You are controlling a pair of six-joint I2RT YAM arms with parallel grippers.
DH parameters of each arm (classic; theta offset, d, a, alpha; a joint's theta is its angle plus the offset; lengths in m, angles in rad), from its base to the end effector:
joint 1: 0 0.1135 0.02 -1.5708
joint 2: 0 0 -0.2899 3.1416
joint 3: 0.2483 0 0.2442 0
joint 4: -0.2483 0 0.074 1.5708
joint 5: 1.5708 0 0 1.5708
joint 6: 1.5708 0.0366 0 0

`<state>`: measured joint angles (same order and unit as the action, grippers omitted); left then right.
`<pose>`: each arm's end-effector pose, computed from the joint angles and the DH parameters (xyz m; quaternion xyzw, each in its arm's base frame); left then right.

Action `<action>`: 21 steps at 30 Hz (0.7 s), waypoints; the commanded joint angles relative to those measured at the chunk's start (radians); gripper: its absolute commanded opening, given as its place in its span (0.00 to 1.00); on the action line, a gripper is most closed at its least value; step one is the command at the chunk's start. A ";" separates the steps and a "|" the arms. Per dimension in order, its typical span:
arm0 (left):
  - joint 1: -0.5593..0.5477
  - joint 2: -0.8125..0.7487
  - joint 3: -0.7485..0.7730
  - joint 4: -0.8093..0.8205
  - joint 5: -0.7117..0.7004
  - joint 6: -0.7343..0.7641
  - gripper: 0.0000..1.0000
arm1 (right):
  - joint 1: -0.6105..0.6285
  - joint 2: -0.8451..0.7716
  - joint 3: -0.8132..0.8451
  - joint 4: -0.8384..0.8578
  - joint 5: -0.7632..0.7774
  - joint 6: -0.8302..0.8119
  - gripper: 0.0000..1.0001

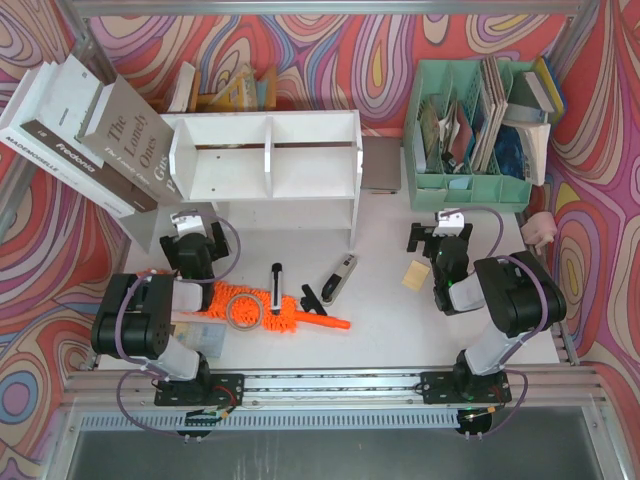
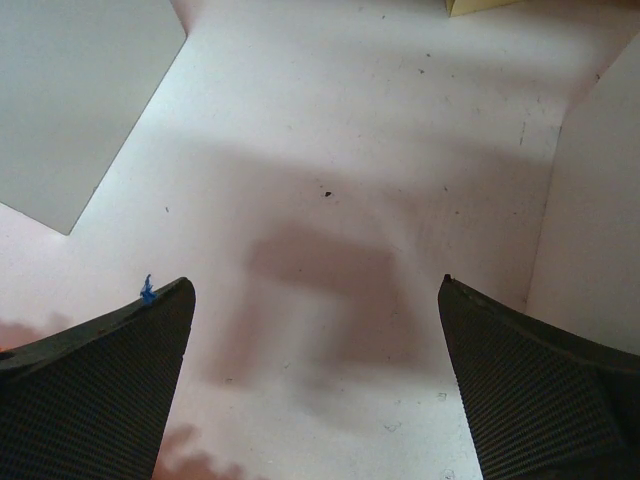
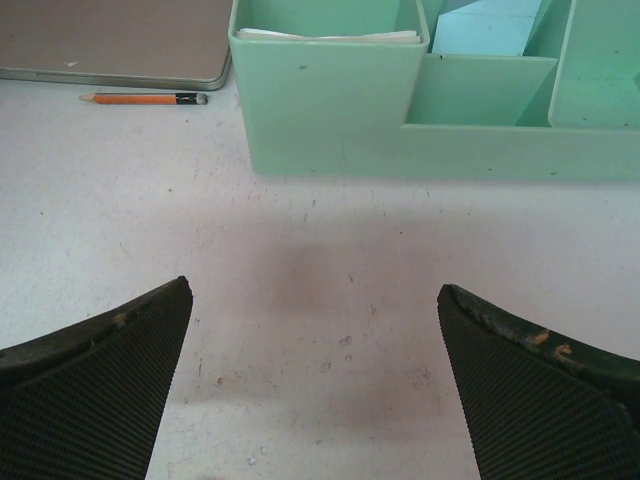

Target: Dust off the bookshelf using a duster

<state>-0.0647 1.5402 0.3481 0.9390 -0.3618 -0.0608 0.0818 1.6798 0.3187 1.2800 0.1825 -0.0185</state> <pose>0.2595 -0.0038 0.1784 -0.1086 0.7780 0.1042 0.6100 0.2688 0.0154 0.1737 0.0250 0.7343 -0.0456 0.6768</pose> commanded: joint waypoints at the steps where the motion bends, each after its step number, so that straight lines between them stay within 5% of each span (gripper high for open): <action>1: -0.003 -0.003 0.014 -0.011 0.051 0.013 0.98 | -0.007 0.008 0.004 -0.005 0.010 0.008 0.99; 14: -0.003 -0.008 -0.004 0.018 0.019 0.001 0.98 | -0.007 0.008 0.004 -0.005 0.010 0.009 0.99; 21: -0.005 0.008 -0.208 0.435 0.027 -0.001 0.98 | -0.007 0.005 -0.004 0.009 -0.006 -0.008 0.99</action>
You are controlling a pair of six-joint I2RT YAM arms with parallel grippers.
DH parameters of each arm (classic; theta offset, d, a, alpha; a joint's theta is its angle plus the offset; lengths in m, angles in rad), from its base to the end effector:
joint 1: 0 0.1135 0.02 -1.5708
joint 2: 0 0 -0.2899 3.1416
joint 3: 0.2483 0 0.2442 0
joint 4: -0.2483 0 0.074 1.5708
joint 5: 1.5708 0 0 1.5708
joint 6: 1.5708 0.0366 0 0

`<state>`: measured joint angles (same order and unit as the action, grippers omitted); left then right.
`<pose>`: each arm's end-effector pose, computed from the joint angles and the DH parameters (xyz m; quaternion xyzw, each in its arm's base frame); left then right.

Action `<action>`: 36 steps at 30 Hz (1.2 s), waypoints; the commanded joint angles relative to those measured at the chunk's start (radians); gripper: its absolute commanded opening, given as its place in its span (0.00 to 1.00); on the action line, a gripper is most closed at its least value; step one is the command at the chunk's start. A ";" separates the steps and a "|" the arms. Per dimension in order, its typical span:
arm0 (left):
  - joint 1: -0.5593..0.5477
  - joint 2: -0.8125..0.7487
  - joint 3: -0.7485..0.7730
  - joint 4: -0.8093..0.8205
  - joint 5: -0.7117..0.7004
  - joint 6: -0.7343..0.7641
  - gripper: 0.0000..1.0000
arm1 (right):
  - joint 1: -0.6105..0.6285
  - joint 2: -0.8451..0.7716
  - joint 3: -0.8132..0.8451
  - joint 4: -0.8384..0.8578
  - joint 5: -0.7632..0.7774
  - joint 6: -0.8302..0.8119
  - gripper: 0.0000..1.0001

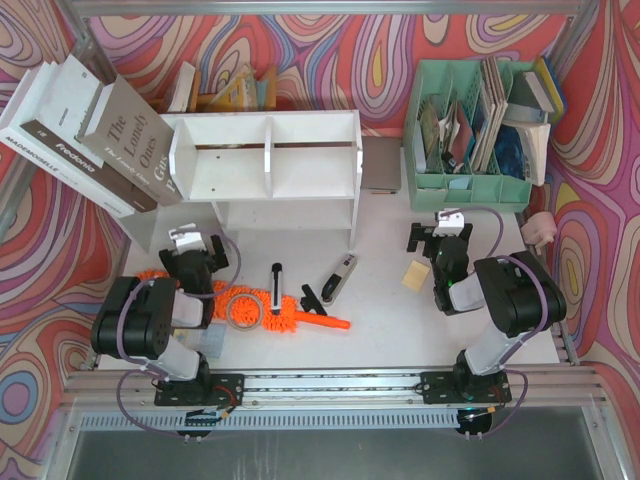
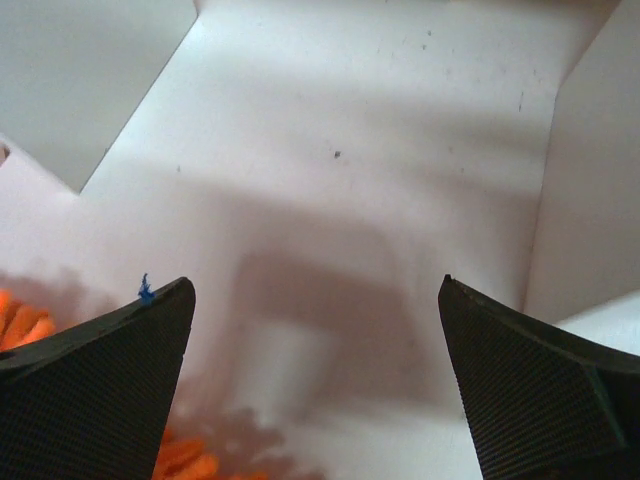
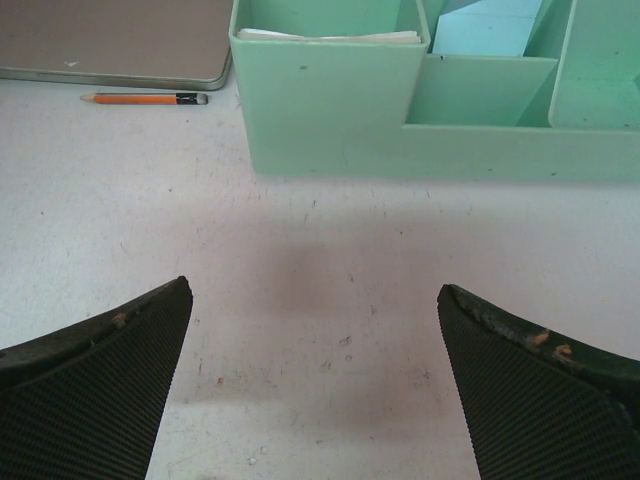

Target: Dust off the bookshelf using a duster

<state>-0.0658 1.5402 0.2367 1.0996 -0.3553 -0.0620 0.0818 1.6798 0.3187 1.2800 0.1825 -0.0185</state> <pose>0.2379 -0.0029 0.1689 -0.1101 0.7634 0.0971 0.6290 0.2688 0.0154 0.1737 0.0250 0.7343 -0.0456 0.6768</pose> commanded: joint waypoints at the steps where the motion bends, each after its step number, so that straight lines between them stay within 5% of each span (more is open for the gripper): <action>1: -0.011 0.012 -0.121 0.322 0.022 0.011 0.98 | -0.006 0.002 -0.009 0.016 -0.027 -0.016 0.99; 7: -0.096 -0.189 -0.220 0.328 -0.090 0.082 0.98 | 0.007 -0.065 -0.087 0.105 -0.098 -0.062 0.99; 11: -0.255 -0.397 -0.291 0.255 -0.284 0.135 0.98 | 0.085 -0.200 -0.071 -0.057 -0.059 -0.109 0.99; 16: -0.513 -0.899 -0.275 -0.212 -0.473 0.224 0.98 | 0.175 -0.452 -0.074 -0.324 -0.050 -0.084 0.99; 21: -0.600 -1.517 -0.158 -0.928 -0.497 0.123 0.98 | 0.198 -0.743 -0.079 -0.598 -0.120 0.028 0.99; 26: -0.615 -1.378 0.078 -1.261 -0.444 0.016 0.98 | 0.200 -0.944 -0.048 -0.815 -0.223 0.150 0.99; 36: -0.617 -1.188 0.416 -1.437 -0.256 -0.066 0.98 | 0.200 -0.905 0.204 -1.186 -0.105 0.520 0.99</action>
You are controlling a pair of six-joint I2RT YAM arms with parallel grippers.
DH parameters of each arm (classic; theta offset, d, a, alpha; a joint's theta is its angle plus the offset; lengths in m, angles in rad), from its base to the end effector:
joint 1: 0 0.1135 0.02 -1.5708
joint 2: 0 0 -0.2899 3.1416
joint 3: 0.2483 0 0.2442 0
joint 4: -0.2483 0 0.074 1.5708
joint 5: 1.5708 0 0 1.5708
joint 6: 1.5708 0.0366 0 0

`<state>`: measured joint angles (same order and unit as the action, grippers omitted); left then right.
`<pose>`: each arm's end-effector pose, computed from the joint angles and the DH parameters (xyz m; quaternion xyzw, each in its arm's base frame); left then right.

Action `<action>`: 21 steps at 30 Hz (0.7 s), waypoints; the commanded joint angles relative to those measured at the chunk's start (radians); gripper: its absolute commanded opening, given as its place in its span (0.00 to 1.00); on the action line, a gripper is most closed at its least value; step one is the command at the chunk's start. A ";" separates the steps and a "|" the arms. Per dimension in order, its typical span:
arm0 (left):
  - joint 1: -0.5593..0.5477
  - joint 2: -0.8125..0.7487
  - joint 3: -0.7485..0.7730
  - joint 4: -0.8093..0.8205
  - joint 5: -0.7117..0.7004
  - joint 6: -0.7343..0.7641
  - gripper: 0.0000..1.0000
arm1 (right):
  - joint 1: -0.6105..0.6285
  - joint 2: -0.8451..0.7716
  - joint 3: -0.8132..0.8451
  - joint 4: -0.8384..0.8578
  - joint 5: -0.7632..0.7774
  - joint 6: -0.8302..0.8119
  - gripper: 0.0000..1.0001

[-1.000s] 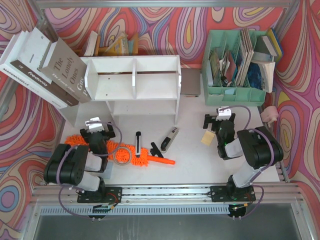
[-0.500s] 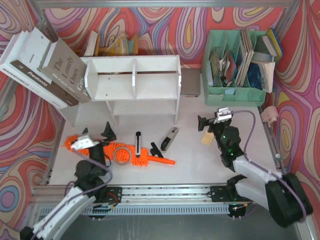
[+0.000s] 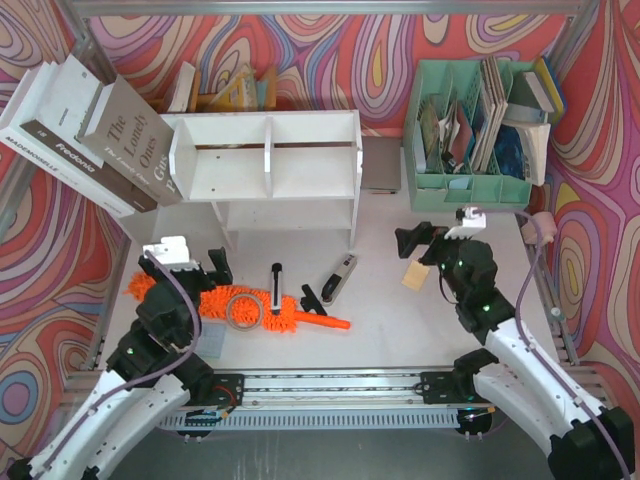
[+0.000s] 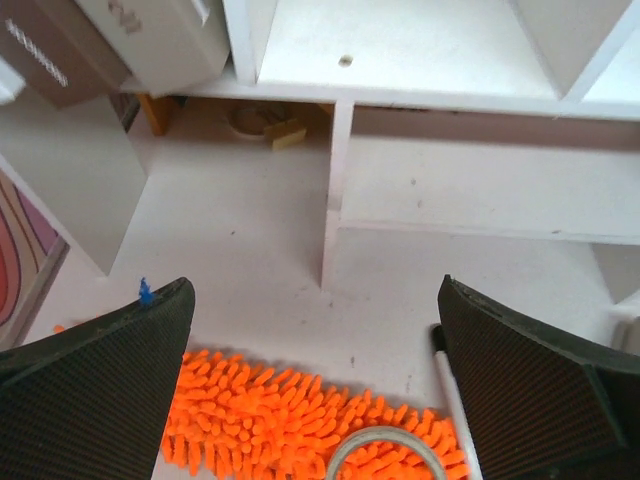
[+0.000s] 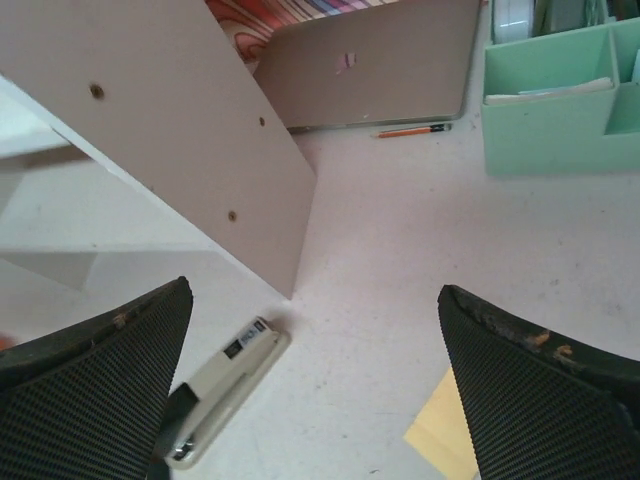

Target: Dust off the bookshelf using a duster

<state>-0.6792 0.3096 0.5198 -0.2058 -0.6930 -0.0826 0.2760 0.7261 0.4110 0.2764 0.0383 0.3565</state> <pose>0.0653 -0.0227 0.3104 -0.0350 0.7050 -0.0254 0.7079 0.1518 0.0415 0.2854 0.0423 0.7194 0.2025 0.6631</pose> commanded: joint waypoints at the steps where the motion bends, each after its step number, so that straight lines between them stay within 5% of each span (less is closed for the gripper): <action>1: -0.005 0.059 0.170 -0.156 0.095 -0.054 0.98 | 0.005 0.068 0.136 -0.191 -0.009 0.119 0.99; 7: -0.005 0.166 0.366 -0.342 0.109 -0.236 0.98 | 0.025 0.164 0.232 -0.264 -0.161 0.042 0.99; 15: -0.004 0.277 0.549 -0.643 0.094 -0.441 0.98 | 0.322 0.172 0.292 -0.409 0.116 0.094 0.99; 21: -0.004 0.256 0.610 -0.708 0.041 -0.473 0.98 | 0.500 0.234 0.323 -0.420 0.260 0.183 0.99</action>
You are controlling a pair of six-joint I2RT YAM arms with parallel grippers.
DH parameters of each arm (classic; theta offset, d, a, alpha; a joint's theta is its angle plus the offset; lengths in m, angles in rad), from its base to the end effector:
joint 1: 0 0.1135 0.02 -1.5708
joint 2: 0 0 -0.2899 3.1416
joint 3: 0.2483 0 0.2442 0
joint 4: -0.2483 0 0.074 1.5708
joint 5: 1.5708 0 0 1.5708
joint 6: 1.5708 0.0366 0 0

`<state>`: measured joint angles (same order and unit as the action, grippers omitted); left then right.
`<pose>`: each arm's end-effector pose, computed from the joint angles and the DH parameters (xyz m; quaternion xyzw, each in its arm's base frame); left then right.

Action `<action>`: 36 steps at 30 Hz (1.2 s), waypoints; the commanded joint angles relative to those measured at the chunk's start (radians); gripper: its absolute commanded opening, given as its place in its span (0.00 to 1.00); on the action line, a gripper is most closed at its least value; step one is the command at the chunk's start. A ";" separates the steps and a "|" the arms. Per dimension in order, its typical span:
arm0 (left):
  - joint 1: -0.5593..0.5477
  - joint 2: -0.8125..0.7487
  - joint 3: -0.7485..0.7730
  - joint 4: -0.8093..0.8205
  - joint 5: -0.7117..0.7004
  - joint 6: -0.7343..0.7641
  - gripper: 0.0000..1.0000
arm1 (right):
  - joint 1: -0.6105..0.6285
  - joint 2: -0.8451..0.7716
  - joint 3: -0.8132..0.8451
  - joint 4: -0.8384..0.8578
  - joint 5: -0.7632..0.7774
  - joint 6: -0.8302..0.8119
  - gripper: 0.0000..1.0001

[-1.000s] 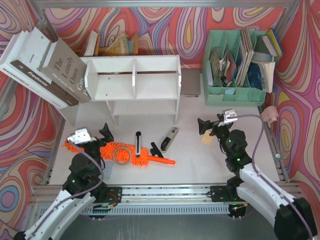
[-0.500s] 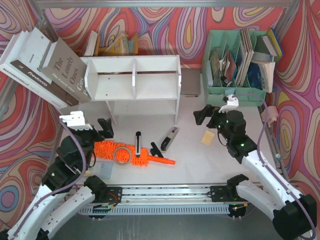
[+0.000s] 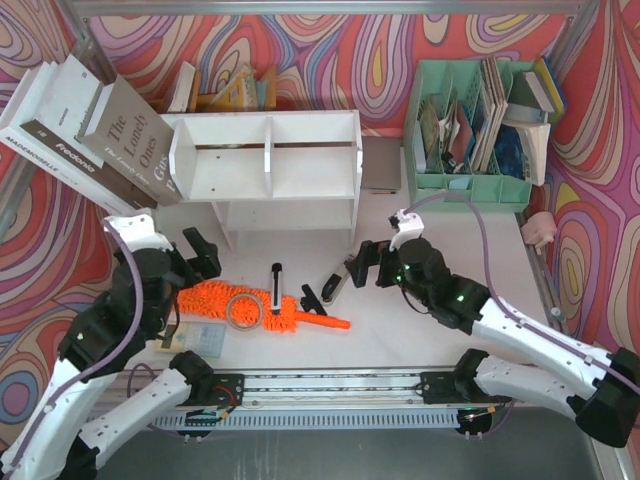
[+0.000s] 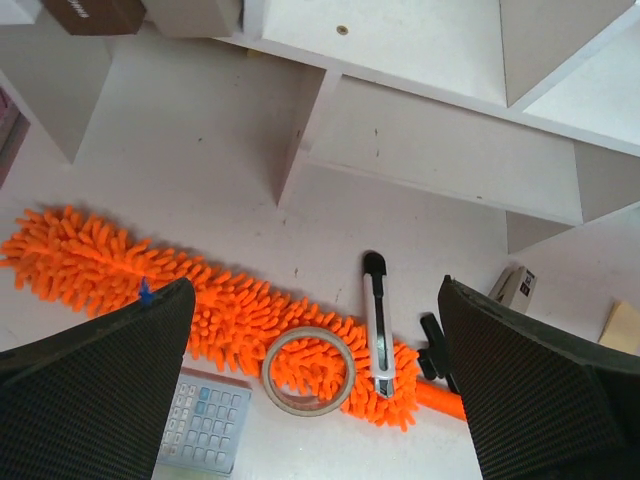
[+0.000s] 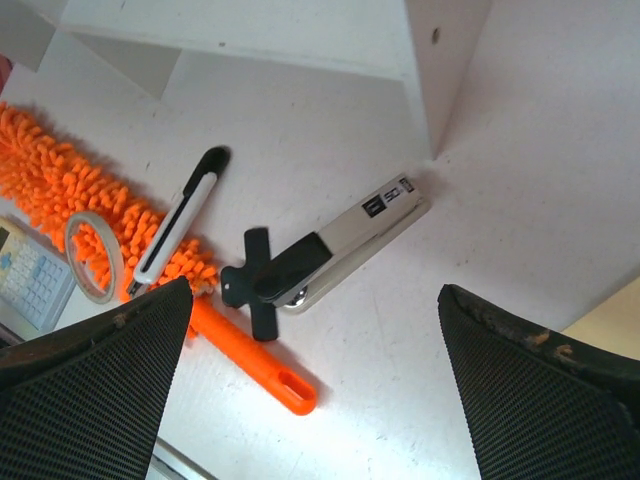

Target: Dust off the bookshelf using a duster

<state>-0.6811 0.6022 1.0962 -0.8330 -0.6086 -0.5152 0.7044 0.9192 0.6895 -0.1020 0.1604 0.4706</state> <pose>0.0591 -0.0210 0.4082 -0.1080 0.7904 -0.1083 0.5932 0.1505 0.1202 0.3127 -0.0484 0.8114 0.2665 0.5179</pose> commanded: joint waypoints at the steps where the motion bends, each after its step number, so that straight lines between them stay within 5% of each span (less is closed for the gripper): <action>1: -0.002 -0.062 0.025 -0.076 -0.064 -0.052 0.98 | 0.093 0.065 0.051 -0.042 0.157 0.078 0.99; 3: -0.002 -0.127 0.004 -0.085 -0.094 -0.140 0.98 | 0.142 0.095 0.064 -0.042 0.189 0.099 0.99; 6: -0.002 -0.200 -0.007 -0.052 0.001 -0.026 0.98 | 0.204 0.139 0.093 -0.049 0.240 0.127 0.99; 12: -0.002 -0.140 0.043 -0.249 -0.105 -0.052 0.98 | 0.313 0.227 0.166 -0.077 0.351 0.190 0.99; 17: -0.001 -0.122 -0.029 -0.252 -0.135 -0.038 0.98 | 0.383 0.346 0.246 -0.127 0.413 0.264 0.98; 36: -0.001 -0.188 -0.105 -0.270 -0.201 -0.090 0.96 | 0.581 0.739 0.524 -0.137 0.418 0.143 0.84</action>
<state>-0.6811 0.4198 1.0050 -1.0767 -0.7727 -0.5694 1.2530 1.6135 1.1553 -0.2153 0.5591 0.6525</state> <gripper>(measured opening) 0.965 0.849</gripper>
